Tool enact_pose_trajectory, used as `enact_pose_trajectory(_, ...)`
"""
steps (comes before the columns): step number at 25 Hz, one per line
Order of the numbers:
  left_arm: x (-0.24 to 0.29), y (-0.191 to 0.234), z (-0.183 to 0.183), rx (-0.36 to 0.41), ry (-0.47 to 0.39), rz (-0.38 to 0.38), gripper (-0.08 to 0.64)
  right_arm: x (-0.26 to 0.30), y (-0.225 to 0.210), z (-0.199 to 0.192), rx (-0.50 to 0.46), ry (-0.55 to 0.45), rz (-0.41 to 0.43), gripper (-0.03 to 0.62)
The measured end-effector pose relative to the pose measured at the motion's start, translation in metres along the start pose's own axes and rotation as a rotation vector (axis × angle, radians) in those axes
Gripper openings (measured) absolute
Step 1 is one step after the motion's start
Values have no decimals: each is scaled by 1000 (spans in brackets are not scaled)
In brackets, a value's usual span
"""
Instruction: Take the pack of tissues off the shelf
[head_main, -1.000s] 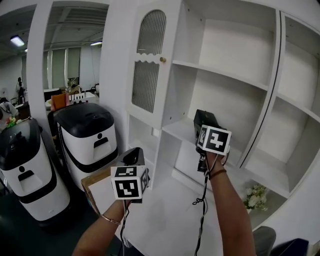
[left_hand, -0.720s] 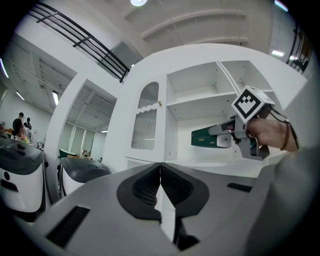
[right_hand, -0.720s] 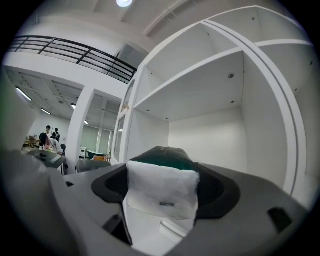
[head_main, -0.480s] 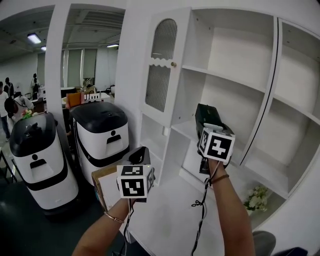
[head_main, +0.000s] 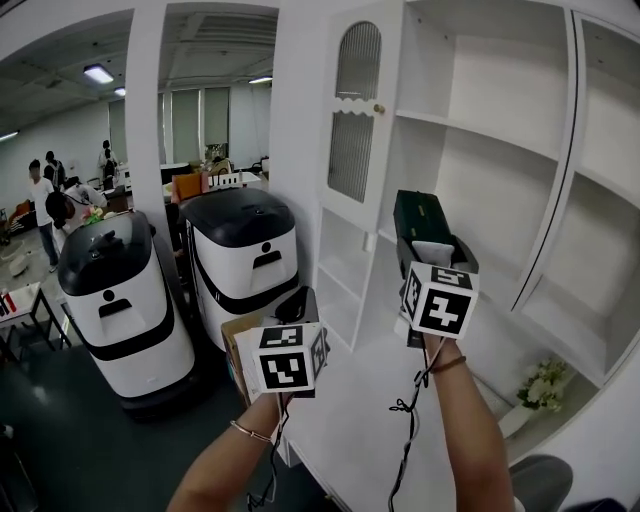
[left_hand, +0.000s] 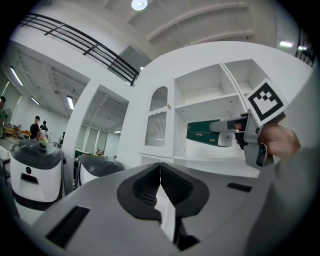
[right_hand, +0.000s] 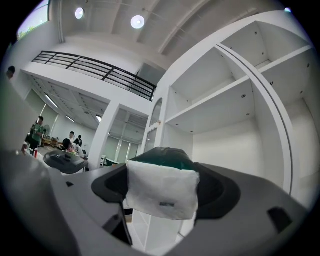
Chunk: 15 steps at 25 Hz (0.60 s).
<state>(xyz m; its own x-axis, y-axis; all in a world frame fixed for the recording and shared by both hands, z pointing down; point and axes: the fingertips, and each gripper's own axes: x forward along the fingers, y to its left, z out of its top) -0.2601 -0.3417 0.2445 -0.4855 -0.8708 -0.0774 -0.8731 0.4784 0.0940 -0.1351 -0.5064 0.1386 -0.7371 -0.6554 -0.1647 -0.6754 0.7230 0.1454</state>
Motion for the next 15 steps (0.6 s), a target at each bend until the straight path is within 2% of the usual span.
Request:
enact_pose_trajectory(10,-20,21,-50,-23,43,60,18,-29,49,-60,10,-43,153,391)
enact_pose_trajectory(15,-26,28,-86,-70,79,75,18,-40,58,-112,10,-4,167,390)
